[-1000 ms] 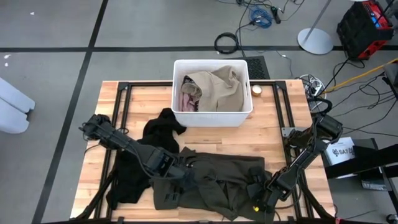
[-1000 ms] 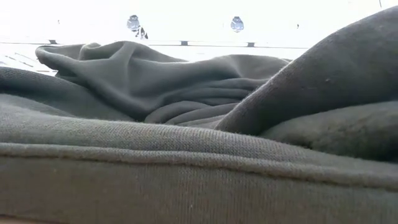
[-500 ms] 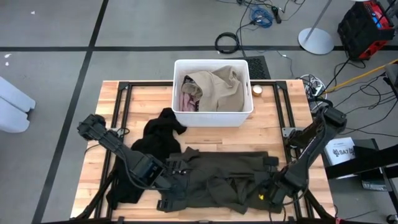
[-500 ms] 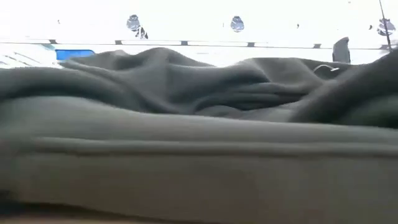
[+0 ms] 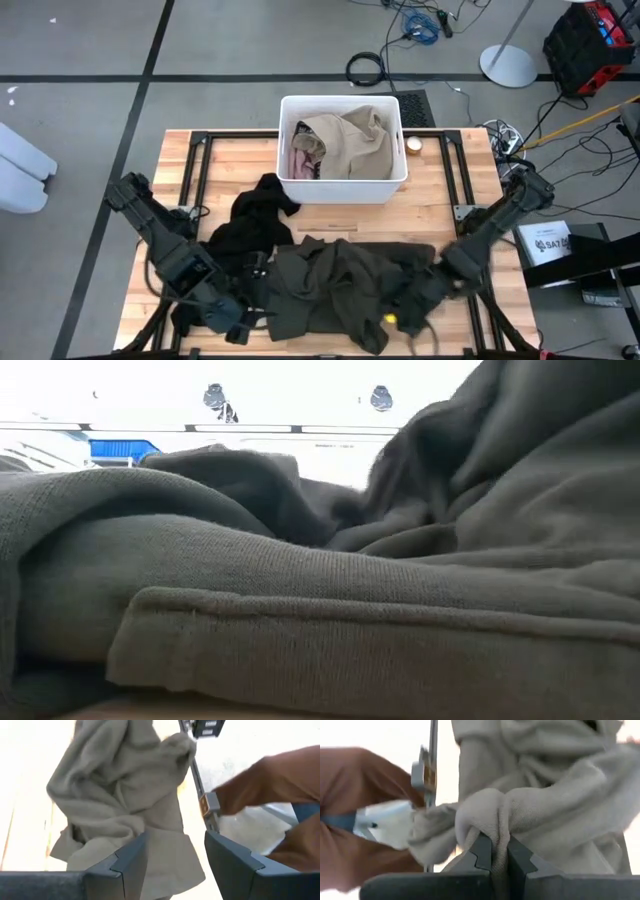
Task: Sort clothes
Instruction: Put the gray hoodie into the white bin
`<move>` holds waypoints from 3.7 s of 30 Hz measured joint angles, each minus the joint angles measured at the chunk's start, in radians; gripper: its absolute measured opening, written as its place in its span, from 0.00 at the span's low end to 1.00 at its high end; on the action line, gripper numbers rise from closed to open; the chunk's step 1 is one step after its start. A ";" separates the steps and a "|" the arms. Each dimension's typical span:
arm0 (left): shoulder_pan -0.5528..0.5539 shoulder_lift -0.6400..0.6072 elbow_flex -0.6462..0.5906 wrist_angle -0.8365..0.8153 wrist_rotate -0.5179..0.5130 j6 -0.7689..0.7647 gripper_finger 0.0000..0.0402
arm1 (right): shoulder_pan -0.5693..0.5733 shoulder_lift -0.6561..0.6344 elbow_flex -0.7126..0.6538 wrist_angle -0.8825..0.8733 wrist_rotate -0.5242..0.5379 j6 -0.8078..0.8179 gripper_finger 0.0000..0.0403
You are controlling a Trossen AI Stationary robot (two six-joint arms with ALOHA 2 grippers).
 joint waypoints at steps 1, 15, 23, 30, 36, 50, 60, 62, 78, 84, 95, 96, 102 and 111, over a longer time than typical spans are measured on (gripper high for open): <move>-0.013 -0.001 0.000 0.008 -0.018 0.000 0.50 | -0.030 0.009 0.000 0.035 -0.019 -0.033 0.02; -0.094 -0.001 0.000 -0.007 -0.155 -0.079 0.50 | -0.342 0.354 0.001 0.577 -0.310 -0.367 0.03; -0.093 -0.001 0.000 -0.008 -0.186 -0.099 0.50 | -0.370 0.467 0.005 0.628 -0.306 -0.375 0.03; -0.061 -0.001 0.000 0.017 -0.232 -0.106 0.50 | -0.367 0.471 0.004 0.623 -0.261 -0.402 0.04; -0.022 0.011 0.000 0.119 -0.279 -0.108 0.50 | -0.367 0.468 0.003 0.629 -0.256 -0.398 0.09; 0.035 0.189 0.000 0.156 -0.290 -0.202 0.50 | -0.347 0.468 0.003 0.619 -0.248 -0.446 0.11; 0.030 0.255 -0.014 -0.043 -0.241 -0.470 0.50 | -0.347 0.468 0.002 0.633 -0.252 -0.497 0.11; 0.030 0.256 -0.057 -0.014 -0.227 -0.466 0.50 | -0.347 0.468 0.002 0.634 -0.252 -0.501 0.11; 0.045 0.220 -0.427 0.323 -0.184 -0.154 0.50 | -0.347 0.468 0.002 0.636 -0.252 -0.527 0.11; 0.073 0.219 -0.427 0.317 -0.224 -0.175 0.50 | -0.347 0.468 0.002 0.636 -0.252 -0.528 0.11; 0.158 0.176 -0.505 0.355 0.112 -0.407 0.50 | -0.347 0.468 0.002 0.634 -0.254 -0.532 0.11; 0.157 0.150 -0.522 0.356 0.109 -0.430 0.50 | -0.345 0.468 0.002 0.632 -0.253 -0.532 0.11; 0.109 -0.090 -0.640 0.388 -0.007 -0.690 0.50 | -0.339 0.467 0.002 0.615 -0.253 -0.533 0.11; 0.114 -0.238 -0.872 0.603 0.037 -0.978 0.50 | -0.336 0.467 0.002 0.614 -0.254 -0.529 0.11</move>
